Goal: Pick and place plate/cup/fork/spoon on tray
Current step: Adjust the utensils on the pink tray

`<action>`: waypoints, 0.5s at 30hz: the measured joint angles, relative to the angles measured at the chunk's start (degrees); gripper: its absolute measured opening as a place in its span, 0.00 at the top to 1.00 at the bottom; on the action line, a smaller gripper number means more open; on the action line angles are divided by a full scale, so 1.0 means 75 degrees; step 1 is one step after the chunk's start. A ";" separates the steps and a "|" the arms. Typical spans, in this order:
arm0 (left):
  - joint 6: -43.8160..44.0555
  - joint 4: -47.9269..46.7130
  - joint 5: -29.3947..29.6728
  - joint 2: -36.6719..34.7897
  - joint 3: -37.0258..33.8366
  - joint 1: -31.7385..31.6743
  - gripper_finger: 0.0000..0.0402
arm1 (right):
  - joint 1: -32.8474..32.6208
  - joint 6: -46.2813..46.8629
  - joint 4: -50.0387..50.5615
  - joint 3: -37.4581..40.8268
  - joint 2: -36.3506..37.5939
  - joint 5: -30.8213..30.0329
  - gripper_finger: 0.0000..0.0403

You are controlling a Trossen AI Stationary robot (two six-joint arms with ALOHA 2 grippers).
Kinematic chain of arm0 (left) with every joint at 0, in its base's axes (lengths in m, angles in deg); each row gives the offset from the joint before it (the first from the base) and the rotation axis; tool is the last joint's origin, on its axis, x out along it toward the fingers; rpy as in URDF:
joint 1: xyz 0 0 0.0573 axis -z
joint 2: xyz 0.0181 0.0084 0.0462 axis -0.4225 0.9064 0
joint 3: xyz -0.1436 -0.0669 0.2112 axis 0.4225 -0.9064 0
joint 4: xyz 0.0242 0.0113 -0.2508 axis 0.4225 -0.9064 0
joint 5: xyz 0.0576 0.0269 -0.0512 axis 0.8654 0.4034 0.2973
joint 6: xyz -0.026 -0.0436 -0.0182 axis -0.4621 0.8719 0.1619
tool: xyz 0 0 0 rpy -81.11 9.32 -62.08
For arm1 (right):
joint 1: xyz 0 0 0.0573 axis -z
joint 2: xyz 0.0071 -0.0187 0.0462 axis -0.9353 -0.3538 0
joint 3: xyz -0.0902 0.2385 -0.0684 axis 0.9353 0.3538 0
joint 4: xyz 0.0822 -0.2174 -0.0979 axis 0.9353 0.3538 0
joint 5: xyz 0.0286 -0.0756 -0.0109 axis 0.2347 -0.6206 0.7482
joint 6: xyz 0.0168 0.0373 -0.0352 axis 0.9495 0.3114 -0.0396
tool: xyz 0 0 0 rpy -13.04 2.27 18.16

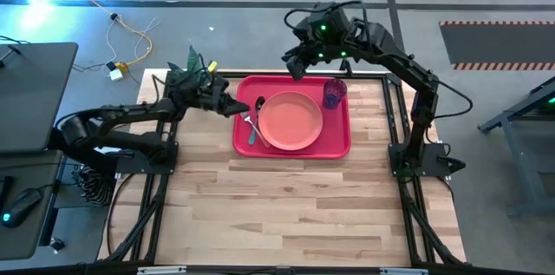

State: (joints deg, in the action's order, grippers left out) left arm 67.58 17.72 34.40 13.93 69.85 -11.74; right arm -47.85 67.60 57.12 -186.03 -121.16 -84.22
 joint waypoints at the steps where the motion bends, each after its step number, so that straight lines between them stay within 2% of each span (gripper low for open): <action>1: 0.0000 0.0000 -0.0002 -0.0119 0.0000 0.0001 0.77 | -0.0087 0.0002 -0.0096 0.0000 -0.0049 -0.0109 0.79; 9: 0.0023 0.0014 -0.0036 -0.1339 0.0109 0.0052 0.77 | -0.0739 0.0002 -0.0914 0.0000 -0.0430 -0.0503 0.79; 15: -0.0139 0.0020 -0.0218 -0.2067 0.0776 0.0047 0.77 | -0.1022 -0.0001 -0.1645 -0.0001 -0.0873 -0.1042 0.79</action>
State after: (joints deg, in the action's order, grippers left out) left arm 66.54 17.86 32.77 -1.57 75.67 -11.39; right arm -55.51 67.59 44.79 -186.04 -127.71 -92.03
